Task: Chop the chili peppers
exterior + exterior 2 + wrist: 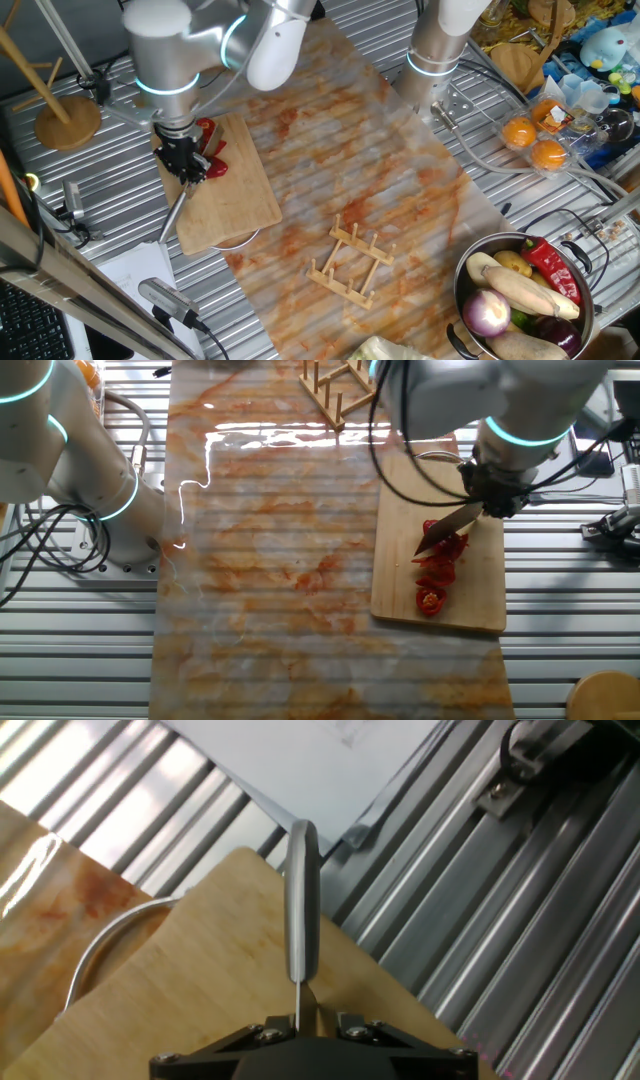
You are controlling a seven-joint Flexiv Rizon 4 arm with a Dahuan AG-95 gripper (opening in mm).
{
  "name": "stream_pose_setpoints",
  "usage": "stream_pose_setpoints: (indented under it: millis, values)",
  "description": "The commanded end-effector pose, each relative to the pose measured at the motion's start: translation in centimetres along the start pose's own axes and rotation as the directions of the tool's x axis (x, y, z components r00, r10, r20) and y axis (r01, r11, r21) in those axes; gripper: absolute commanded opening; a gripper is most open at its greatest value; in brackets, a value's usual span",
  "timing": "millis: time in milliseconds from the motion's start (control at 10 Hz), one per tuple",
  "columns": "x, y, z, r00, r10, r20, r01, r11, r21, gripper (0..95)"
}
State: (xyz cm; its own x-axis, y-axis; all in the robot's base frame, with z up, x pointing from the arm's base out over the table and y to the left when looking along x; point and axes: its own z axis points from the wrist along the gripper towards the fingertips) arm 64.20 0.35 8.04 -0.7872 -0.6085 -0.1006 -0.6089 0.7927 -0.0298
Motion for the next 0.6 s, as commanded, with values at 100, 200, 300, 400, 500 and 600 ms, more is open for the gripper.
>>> stream_pose_setpoints:
  millis: [100,200,300,400,500,600]
  values:
    - [0.40,-0.17,0.22,0.997,0.014,-0.075,-0.014,1.000,-0.003,19.0]
    - [0.69,-0.36,0.37,0.993,0.016,-0.117,-0.017,1.000,-0.002,0.0]
    - [0.91,-0.52,0.50,0.991,0.019,-0.134,-0.020,1.000,-0.007,0.0]
    - [1.10,-0.62,0.60,0.989,0.025,-0.144,-0.026,1.000,-0.008,0.0]
    - [1.23,-0.71,0.63,0.985,0.042,-0.166,-0.045,0.999,-0.017,0.0]
    - [1.23,-0.71,0.60,0.982,0.045,-0.181,-0.051,0.998,-0.028,0.0]
